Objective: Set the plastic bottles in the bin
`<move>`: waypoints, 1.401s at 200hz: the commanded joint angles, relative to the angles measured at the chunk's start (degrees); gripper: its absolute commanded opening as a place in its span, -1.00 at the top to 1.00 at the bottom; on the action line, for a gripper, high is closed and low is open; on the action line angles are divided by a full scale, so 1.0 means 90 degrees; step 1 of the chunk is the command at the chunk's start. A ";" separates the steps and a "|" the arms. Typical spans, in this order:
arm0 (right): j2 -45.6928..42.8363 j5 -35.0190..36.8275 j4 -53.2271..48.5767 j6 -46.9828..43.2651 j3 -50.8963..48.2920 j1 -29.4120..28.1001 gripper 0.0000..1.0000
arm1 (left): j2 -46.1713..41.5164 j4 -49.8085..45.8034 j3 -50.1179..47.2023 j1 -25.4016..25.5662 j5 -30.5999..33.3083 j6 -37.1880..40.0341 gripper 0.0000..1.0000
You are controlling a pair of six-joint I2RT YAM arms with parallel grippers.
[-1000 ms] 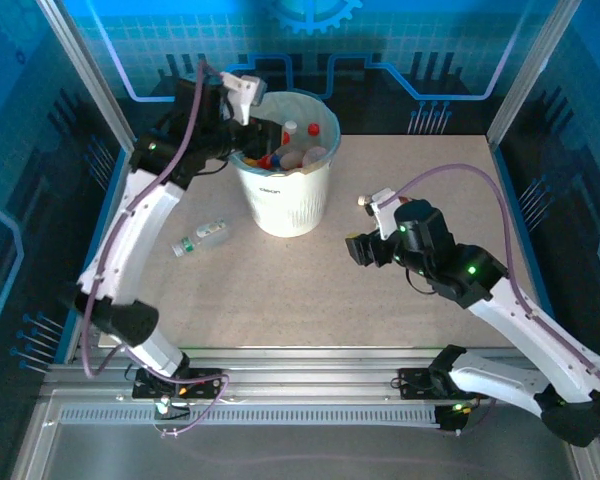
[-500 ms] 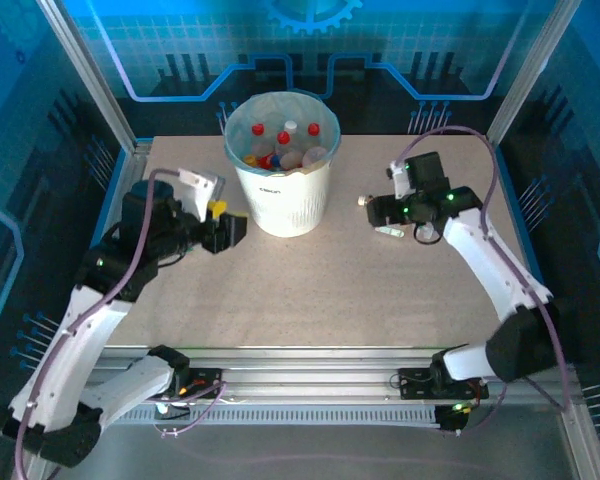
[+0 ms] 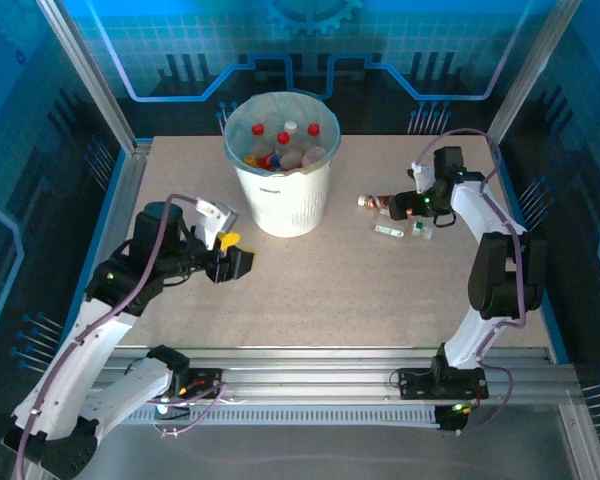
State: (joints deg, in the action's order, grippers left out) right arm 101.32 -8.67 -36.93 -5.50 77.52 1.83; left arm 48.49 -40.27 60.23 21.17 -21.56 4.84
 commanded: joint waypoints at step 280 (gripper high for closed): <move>0.0096 0.0540 0.0275 0.0604 -0.0394 -0.0384 -0.86 | 0.0075 0.0250 -0.0188 0.0051 -0.0249 0.0155 -0.32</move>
State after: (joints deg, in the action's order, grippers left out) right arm 98.35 -4.45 -34.39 -0.89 70.91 -3.38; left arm 48.97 -39.48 59.02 21.17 -22.39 6.15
